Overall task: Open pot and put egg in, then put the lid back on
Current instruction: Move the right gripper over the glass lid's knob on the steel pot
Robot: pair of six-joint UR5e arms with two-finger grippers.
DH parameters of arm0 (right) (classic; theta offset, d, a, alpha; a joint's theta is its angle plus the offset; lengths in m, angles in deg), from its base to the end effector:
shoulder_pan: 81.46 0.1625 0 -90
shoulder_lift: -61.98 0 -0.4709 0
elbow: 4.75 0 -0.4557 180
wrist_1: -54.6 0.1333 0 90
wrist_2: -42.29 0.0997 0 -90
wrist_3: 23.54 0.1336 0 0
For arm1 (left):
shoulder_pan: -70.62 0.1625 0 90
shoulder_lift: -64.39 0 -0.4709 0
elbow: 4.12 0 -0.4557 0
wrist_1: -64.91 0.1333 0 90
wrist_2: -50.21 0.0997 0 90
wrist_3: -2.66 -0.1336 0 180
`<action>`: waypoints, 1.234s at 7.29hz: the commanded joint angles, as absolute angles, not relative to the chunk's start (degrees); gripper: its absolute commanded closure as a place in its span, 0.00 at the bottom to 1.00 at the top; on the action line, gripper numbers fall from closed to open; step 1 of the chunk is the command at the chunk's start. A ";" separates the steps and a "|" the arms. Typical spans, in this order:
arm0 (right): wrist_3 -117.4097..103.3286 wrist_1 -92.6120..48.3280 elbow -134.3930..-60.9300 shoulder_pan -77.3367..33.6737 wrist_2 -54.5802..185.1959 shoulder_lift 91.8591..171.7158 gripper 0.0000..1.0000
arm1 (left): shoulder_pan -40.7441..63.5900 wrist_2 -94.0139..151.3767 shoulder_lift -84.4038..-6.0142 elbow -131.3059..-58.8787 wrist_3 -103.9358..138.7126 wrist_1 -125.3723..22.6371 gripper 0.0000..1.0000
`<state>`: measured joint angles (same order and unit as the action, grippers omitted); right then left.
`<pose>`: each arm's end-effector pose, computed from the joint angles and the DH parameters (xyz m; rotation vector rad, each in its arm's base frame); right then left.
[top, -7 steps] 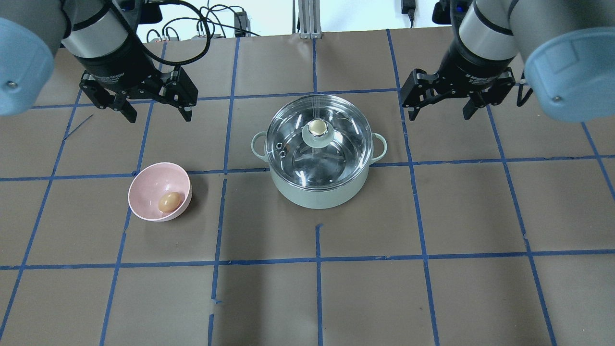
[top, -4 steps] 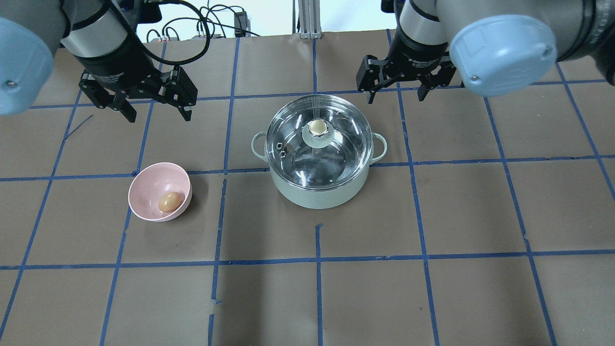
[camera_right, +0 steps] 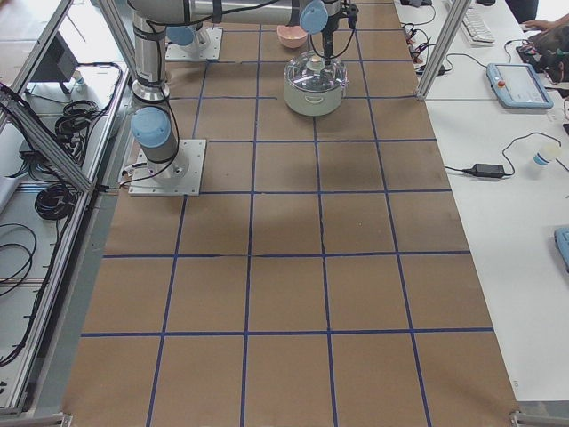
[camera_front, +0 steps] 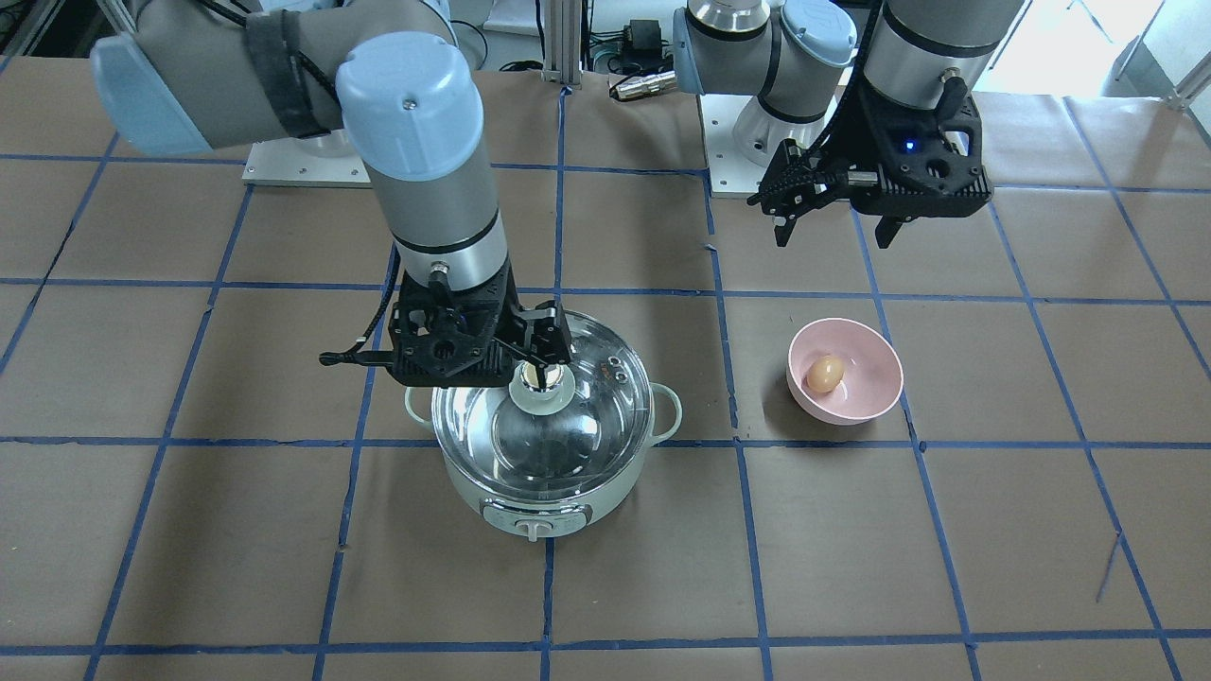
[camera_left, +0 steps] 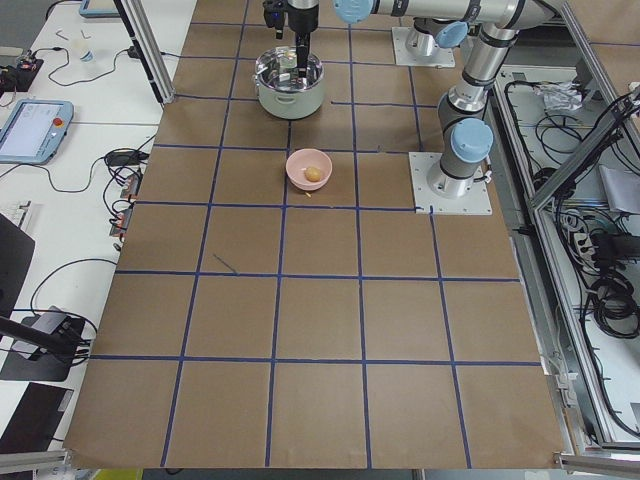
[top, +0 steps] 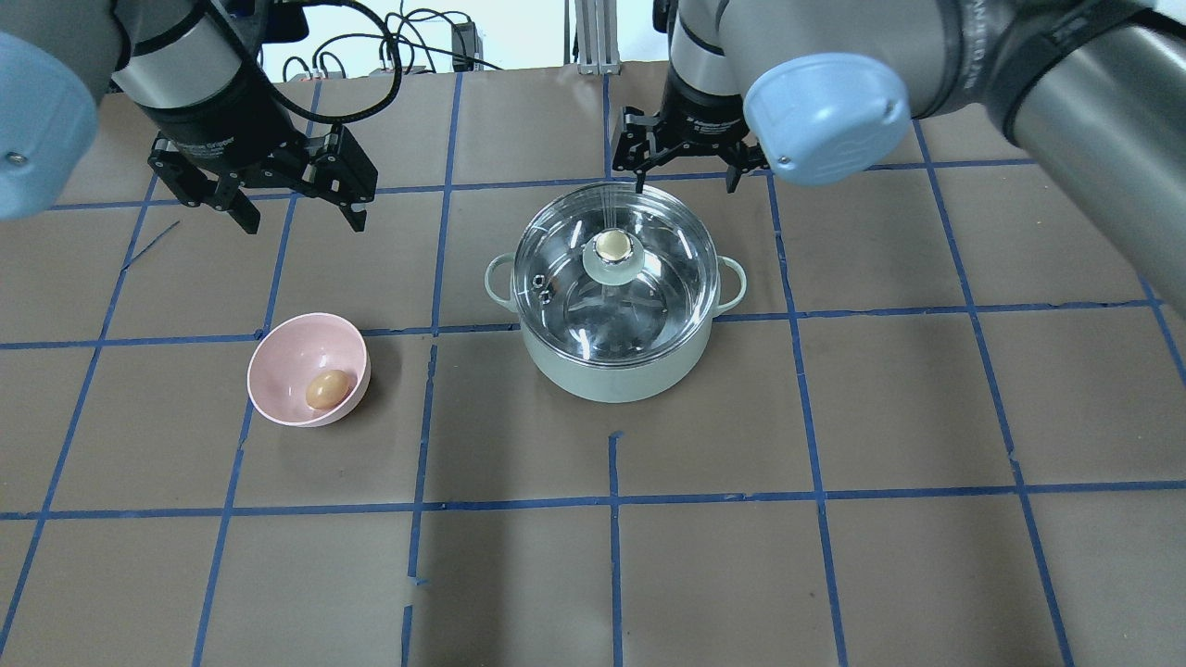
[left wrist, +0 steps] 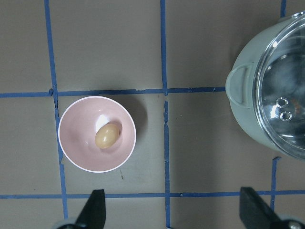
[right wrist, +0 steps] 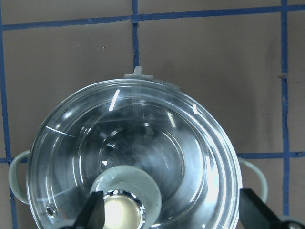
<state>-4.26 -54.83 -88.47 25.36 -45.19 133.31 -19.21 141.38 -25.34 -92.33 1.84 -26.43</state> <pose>0.3390 -0.6404 0.3906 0.0615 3.0571 -0.1580 -0.1289 -0.5549 0.5175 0.0175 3.1210 -0.0193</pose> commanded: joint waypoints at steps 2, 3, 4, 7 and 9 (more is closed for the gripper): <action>1.59 -59.02 -88.86 27.78 -45.08 130.46 0.01 | -18.94 141.27 -25.35 -92.28 1.78 -26.41 0.01; 1.86 -59.12 -88.95 27.87 -45.25 130.45 0.01 | -18.94 141.36 -25.35 -92.19 1.78 -26.49 0.01; 2.03 -58.95 -89.74 27.96 -45.60 130.53 0.02 | -18.94 141.27 -25.26 -92.19 1.78 -26.49 0.01; 4.67 -59.21 -91.33 29.28 -45.52 130.80 0.08 | -19.03 141.44 -25.18 -92.28 1.78 -26.58 0.01; 5.29 -59.13 -91.50 29.28 -45.34 130.71 0.11 | -18.94 141.45 -25.18 -92.36 1.78 -26.67 0.01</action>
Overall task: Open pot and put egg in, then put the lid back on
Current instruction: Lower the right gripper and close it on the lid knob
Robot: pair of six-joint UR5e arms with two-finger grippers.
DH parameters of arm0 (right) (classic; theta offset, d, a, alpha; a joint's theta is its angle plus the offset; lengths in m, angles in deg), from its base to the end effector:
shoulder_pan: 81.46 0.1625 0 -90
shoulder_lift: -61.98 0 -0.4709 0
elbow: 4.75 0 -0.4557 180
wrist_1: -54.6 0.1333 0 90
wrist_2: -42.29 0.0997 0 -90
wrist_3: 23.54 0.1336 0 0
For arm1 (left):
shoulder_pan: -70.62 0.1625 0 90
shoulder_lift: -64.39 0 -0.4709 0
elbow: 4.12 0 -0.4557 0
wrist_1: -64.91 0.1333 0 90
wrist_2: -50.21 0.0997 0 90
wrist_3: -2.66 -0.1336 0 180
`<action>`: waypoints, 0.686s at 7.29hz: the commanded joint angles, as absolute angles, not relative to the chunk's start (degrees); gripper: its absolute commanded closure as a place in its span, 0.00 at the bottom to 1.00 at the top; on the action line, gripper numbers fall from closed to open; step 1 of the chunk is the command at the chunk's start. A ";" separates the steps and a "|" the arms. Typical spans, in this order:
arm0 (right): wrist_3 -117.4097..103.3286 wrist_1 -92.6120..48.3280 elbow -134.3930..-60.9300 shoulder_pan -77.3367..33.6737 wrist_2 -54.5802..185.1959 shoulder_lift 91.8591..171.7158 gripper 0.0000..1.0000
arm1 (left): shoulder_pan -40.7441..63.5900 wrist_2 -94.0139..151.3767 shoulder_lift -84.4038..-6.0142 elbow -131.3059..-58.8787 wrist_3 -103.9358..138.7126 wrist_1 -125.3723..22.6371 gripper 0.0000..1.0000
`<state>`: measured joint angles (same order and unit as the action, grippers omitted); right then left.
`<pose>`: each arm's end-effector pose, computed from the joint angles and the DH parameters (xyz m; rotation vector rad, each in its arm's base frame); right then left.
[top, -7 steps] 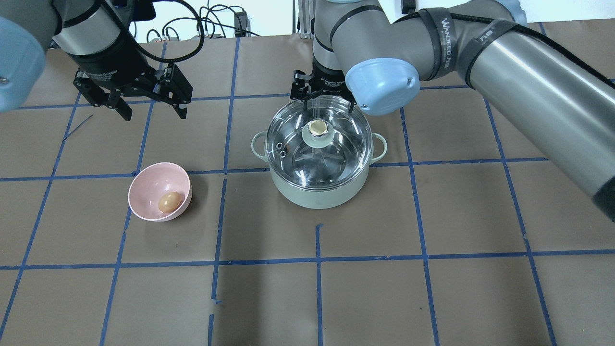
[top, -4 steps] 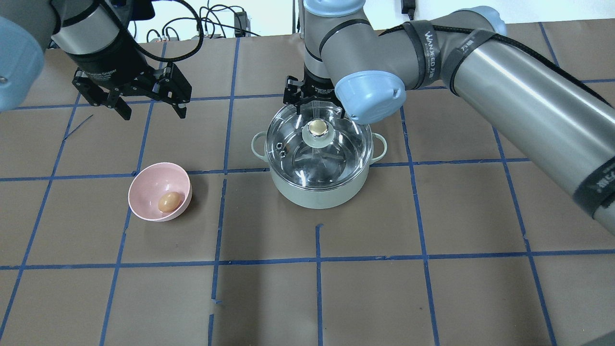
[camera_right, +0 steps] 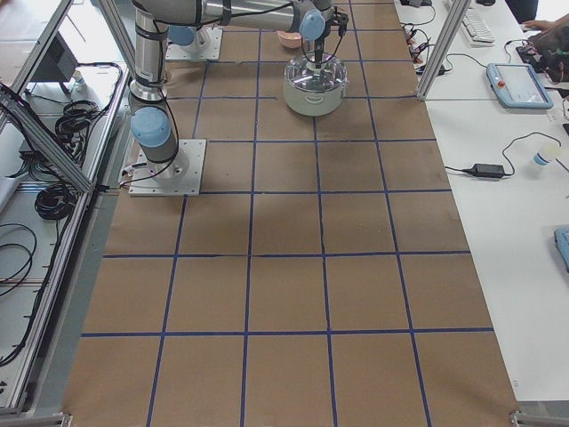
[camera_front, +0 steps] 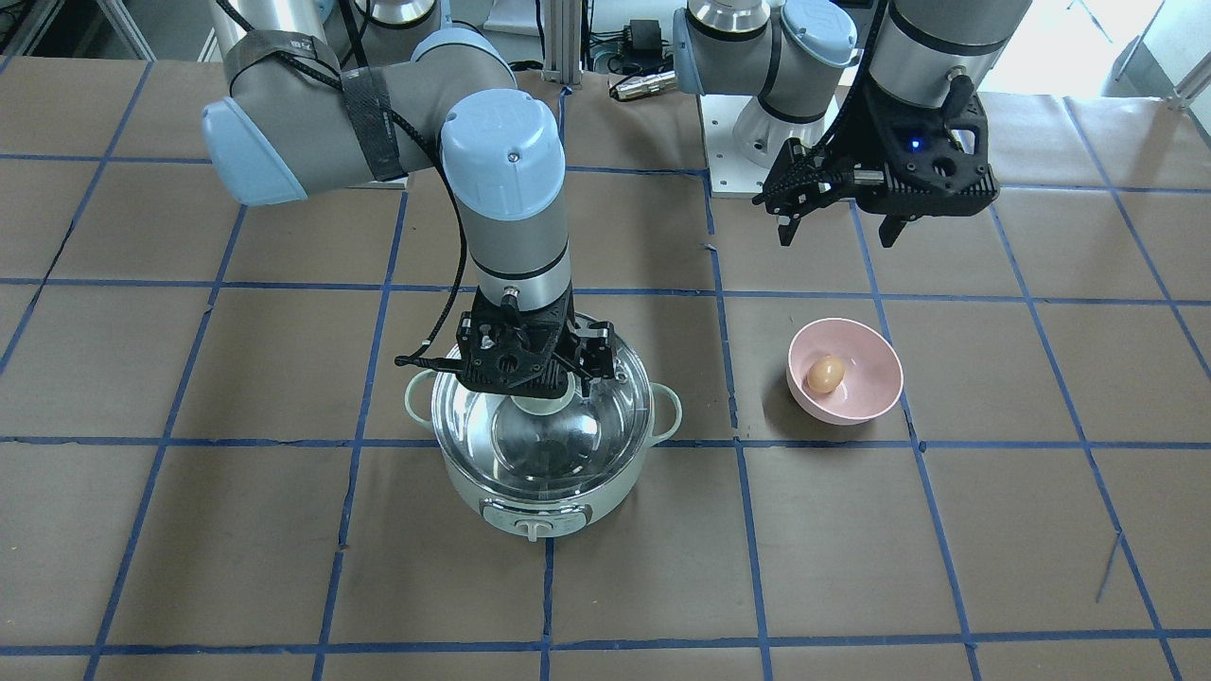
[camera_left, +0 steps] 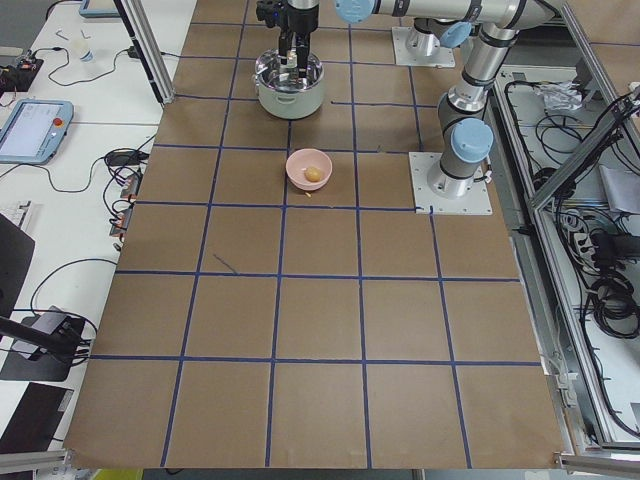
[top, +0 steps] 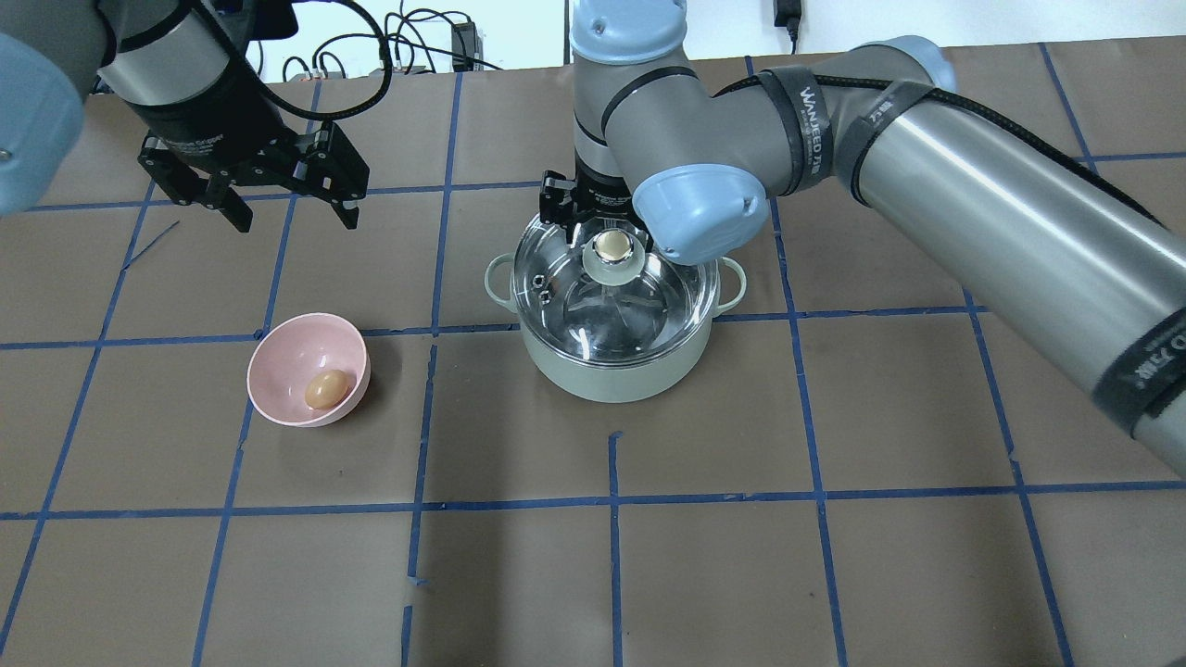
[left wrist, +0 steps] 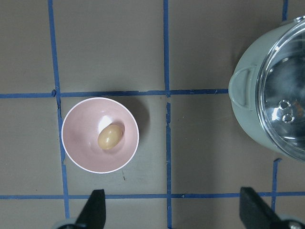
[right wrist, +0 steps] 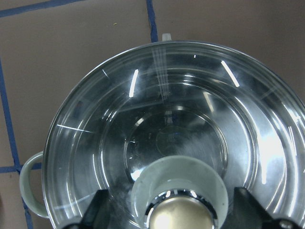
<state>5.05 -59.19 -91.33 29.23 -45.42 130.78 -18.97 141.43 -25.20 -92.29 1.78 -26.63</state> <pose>0.3831 -0.6221 0.3401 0.2075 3.0522 -0.1205 -0.1265 -0.5542 0.5189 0.0126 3.1201 -0.0187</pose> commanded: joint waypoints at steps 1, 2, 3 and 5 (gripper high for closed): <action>4.76 -59.21 -91.33 29.28 -45.43 130.36 0.21 | -18.94 141.45 -25.18 -92.37 1.78 -26.67 0.01; 5.19 -59.13 -91.41 29.28 -45.43 130.45 0.35 | -18.94 141.45 -25.18 -92.37 1.78 -26.67 0.01; 5.37 -59.13 -91.50 29.28 -45.17 130.36 0.49 | -18.94 141.45 -25.18 -92.37 1.78 -26.67 0.01; 4.77 -59.13 -91.33 29.19 -45.08 130.62 0.65 | -18.85 141.36 -25.18 -92.37 1.78 -26.67 0.01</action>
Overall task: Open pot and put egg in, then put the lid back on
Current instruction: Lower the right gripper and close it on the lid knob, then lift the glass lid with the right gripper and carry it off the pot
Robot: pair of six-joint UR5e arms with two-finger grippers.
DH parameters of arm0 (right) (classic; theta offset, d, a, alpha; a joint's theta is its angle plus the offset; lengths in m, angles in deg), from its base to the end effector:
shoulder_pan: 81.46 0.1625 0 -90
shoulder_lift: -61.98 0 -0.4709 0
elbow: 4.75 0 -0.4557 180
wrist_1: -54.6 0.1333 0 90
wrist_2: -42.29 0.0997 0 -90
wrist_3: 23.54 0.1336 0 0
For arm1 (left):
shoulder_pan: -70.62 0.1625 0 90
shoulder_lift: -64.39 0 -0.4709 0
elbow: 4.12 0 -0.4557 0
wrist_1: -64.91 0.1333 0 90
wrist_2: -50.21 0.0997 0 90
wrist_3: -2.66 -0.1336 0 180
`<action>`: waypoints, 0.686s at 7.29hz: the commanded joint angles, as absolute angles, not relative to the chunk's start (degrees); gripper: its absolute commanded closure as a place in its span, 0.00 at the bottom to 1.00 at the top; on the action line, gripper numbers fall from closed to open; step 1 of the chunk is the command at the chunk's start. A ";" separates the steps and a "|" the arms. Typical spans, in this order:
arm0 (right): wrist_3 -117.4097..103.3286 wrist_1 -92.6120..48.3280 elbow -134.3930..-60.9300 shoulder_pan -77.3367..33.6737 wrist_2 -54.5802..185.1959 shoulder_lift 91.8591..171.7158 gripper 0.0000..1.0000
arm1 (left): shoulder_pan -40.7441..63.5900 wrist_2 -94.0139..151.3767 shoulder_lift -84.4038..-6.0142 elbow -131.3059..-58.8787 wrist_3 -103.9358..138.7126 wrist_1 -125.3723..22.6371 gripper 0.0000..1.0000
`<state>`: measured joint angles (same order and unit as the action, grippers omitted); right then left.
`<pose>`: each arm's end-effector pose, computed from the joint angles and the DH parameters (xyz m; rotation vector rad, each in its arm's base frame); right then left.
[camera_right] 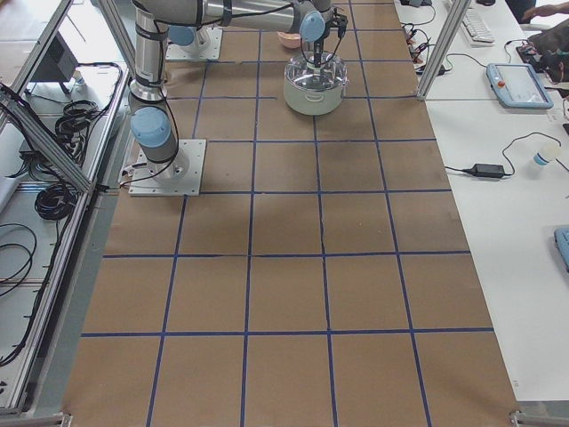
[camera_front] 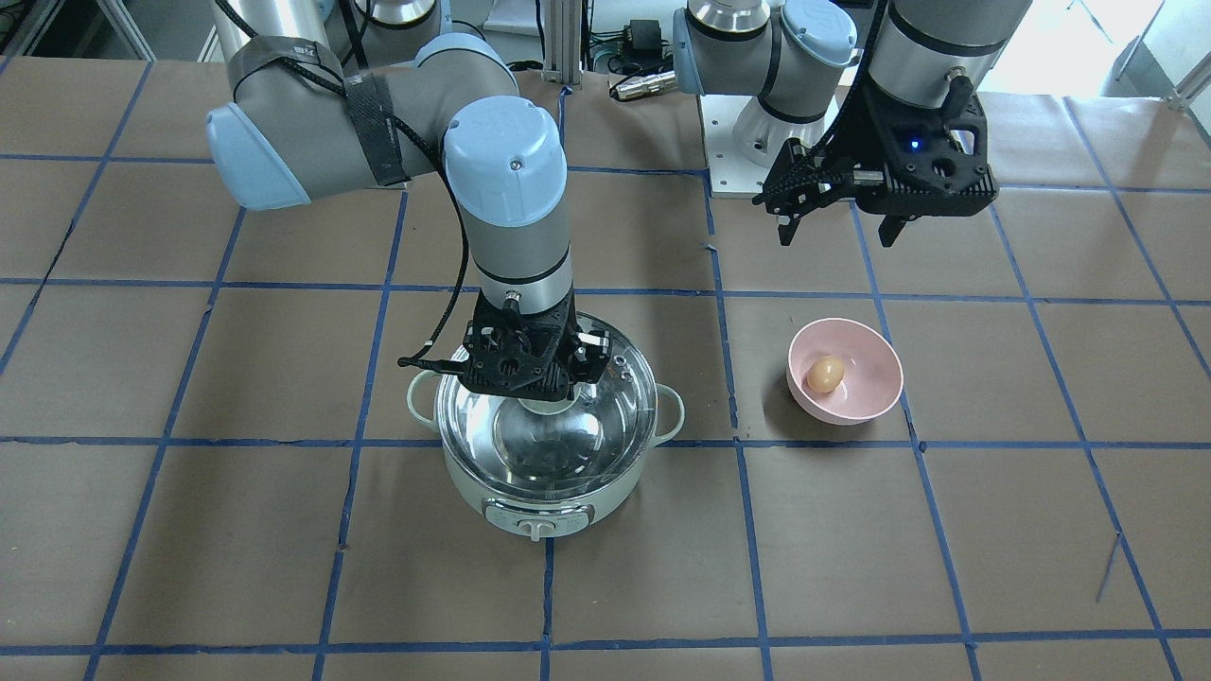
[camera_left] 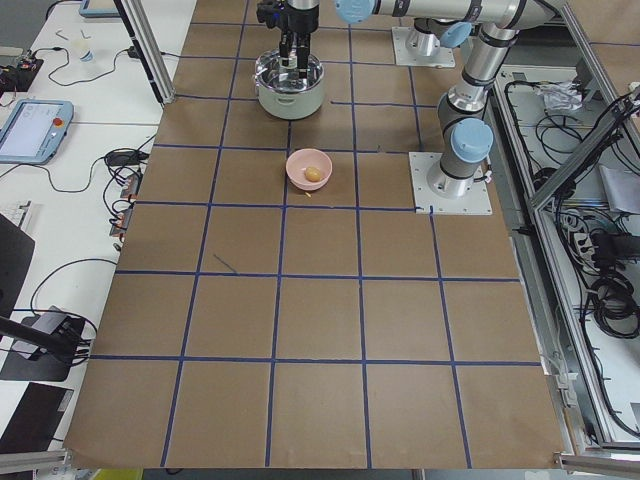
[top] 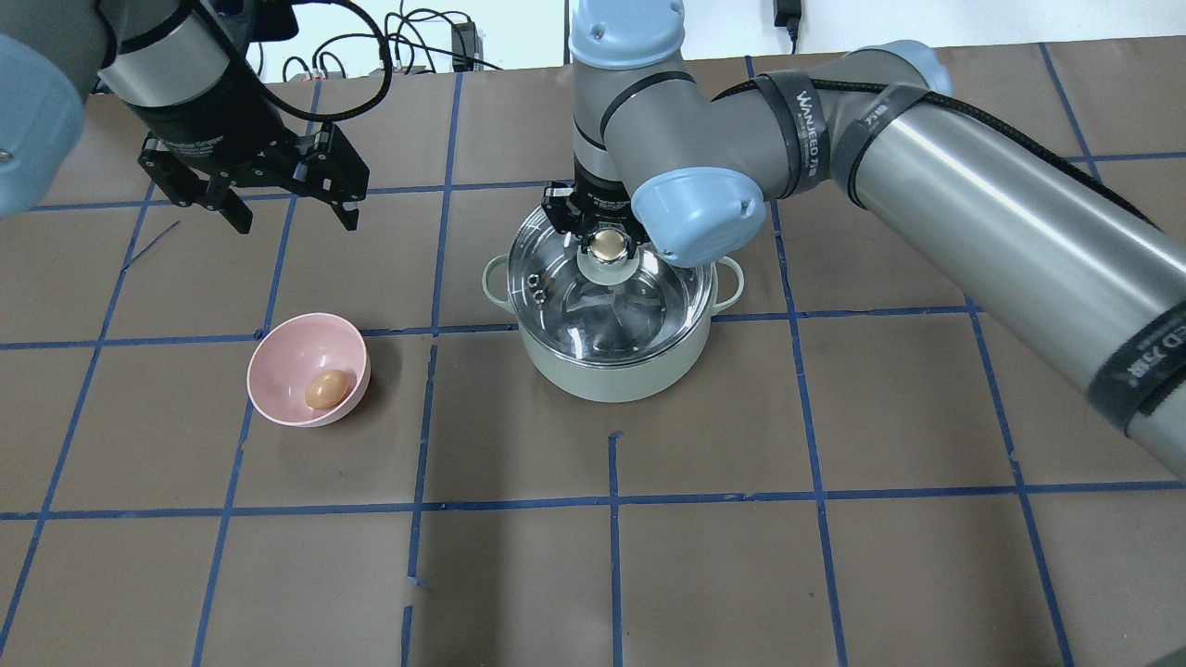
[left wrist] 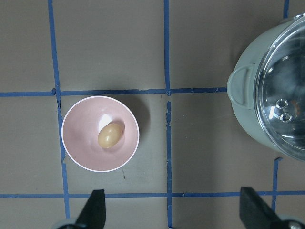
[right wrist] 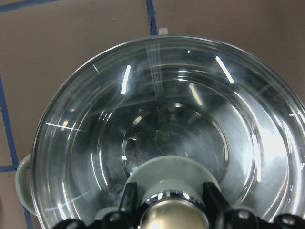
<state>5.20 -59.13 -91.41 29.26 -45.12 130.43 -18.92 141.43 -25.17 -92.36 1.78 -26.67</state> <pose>0.3843 -0.6222 0.3348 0.2106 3.0512 -0.1050 -0.1260 -0.5539 0.5184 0.0113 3.1201 -0.0165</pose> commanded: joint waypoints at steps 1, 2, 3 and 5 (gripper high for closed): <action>4.50 -58.86 -90.98 28.84 -45.51 131.14 0.67 | -18.85 141.36 -25.18 -92.37 1.78 -26.67 0.01; 4.50 -58.25 -90.80 28.23 -45.34 132.72 0.67 | -18.94 141.62 -25.09 -92.54 1.78 -26.67 0.01; 4.41 -56.77 -90.89 27.96 -45.52 135.78 0.67 | -18.85 141.36 -25.17 -92.28 1.78 -26.58 0.01; 1.45 -50.46 -91.23 24.21 -45.87 141.31 0.70 | -18.94 141.36 -25.18 -92.45 1.78 -26.67 0.01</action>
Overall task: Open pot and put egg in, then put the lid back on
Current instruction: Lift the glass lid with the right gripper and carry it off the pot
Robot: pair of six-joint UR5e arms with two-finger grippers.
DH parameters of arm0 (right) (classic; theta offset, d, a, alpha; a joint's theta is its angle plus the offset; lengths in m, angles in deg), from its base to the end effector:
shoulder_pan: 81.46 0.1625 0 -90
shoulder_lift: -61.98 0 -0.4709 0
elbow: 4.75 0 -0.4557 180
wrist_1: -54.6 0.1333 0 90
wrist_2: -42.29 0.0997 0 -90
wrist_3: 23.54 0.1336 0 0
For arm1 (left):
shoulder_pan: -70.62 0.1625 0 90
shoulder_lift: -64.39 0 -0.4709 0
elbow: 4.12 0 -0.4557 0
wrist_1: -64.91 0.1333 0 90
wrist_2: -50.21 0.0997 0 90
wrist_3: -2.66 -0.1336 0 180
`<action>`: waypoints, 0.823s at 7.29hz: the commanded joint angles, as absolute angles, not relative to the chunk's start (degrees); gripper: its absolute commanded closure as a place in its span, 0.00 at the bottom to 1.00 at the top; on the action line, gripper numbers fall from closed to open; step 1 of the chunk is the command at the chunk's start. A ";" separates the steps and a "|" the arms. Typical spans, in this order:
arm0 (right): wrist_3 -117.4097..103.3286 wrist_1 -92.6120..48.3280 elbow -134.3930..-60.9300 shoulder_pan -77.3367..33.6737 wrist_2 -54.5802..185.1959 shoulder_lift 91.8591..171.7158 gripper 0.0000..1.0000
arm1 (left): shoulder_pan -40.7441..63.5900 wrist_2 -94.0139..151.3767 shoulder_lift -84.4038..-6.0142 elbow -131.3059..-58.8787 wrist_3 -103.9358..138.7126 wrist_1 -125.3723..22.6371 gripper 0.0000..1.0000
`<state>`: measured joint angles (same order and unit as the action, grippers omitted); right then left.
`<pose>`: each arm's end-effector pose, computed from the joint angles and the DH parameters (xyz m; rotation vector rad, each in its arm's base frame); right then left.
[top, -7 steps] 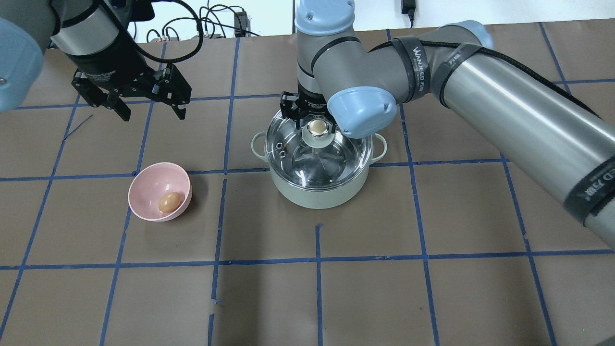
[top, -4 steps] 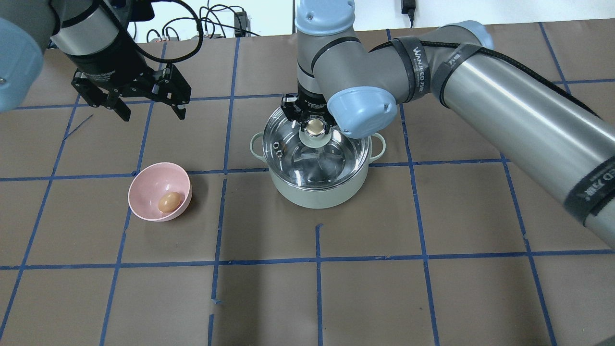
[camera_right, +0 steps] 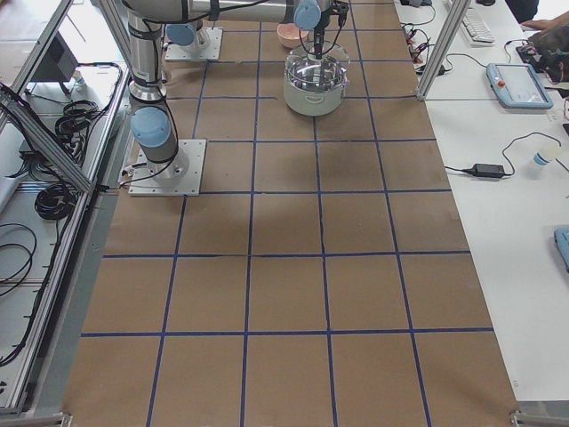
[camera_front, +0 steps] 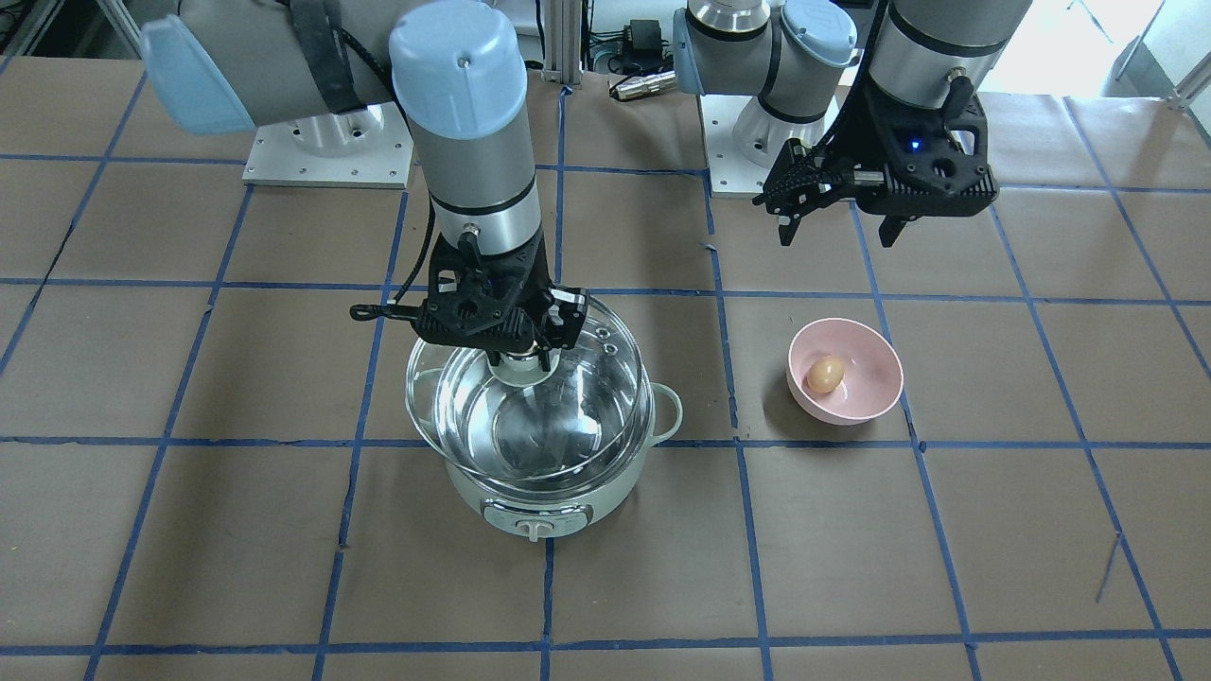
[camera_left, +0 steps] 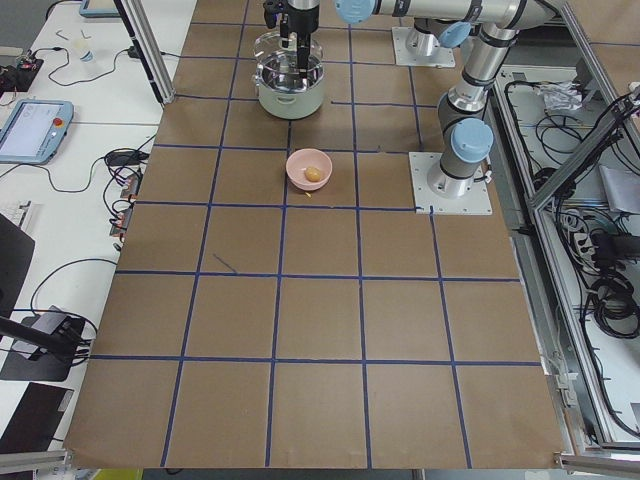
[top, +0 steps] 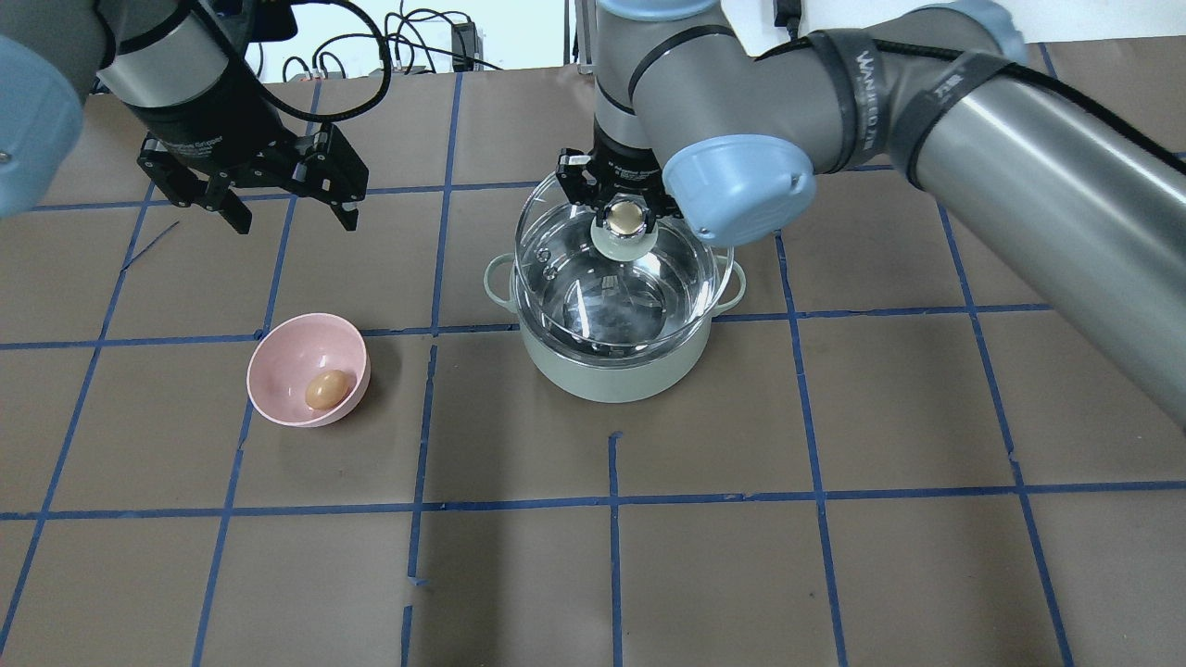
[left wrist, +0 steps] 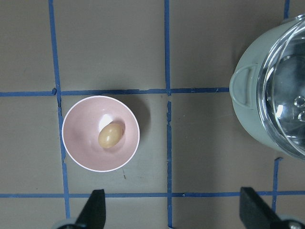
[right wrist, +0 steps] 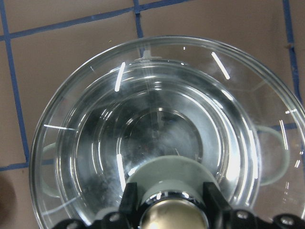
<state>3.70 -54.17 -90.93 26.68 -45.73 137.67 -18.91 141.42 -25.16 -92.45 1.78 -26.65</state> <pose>0.3435 -0.6055 0.4181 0.2380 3.0393 -0.1833 -0.1259 -0.5537 0.5177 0.0110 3.1203 -0.0149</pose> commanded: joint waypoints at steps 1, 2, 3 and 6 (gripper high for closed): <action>-4.50 -45.81 -91.24 20.44 -46.22 144.56 0.70 | -18.85 141.44 -25.18 -92.37 1.69 -26.67 0.01; -9.17 -40.98 -91.50 16.75 -46.83 148.43 0.70 | -19.03 141.36 -25.18 -92.37 1.78 -26.67 0.01; -15.57 -39.19 -91.68 14.10 -48.05 150.55 0.68 | -18.86 141.44 -25.18 -92.45 1.69 -26.67 0.01; -19.94 -35.13 -92.38 12.23 -52.09 152.94 0.68 | -18.94 141.45 -25.18 -92.54 1.69 -26.67 0.01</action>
<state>-18.70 -35.96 -92.20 13.07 -50.52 152.14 -18.95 141.48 -25.18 -92.52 1.69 -26.67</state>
